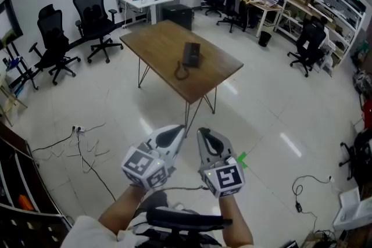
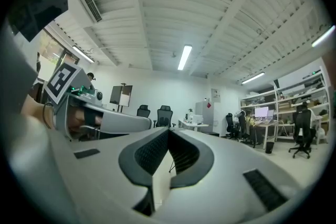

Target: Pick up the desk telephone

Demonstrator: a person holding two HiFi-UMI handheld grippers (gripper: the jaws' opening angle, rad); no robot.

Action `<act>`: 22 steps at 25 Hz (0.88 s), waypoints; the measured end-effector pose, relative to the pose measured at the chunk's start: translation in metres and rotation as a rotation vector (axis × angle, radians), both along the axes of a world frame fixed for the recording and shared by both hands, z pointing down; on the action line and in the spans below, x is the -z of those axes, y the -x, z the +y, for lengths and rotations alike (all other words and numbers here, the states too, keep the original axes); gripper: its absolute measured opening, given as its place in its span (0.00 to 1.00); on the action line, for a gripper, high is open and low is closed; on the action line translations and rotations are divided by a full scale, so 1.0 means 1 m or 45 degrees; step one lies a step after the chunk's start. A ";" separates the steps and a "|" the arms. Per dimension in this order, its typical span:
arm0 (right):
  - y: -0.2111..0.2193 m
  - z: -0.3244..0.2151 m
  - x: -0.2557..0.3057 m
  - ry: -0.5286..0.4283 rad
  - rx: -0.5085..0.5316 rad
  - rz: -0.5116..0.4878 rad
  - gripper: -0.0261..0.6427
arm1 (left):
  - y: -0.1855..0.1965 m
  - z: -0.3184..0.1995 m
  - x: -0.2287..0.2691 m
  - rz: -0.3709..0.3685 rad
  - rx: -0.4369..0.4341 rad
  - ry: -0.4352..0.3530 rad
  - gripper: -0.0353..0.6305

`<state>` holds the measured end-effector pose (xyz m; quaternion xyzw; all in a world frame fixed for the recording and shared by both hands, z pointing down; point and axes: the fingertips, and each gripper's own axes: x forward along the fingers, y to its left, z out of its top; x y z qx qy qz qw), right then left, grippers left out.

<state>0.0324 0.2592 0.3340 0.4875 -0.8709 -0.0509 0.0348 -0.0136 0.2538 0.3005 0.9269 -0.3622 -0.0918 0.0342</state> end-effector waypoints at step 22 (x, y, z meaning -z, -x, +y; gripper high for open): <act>0.003 -0.101 -0.012 -0.017 0.030 0.002 0.04 | 0.017 -0.098 -0.013 0.003 0.086 0.003 0.06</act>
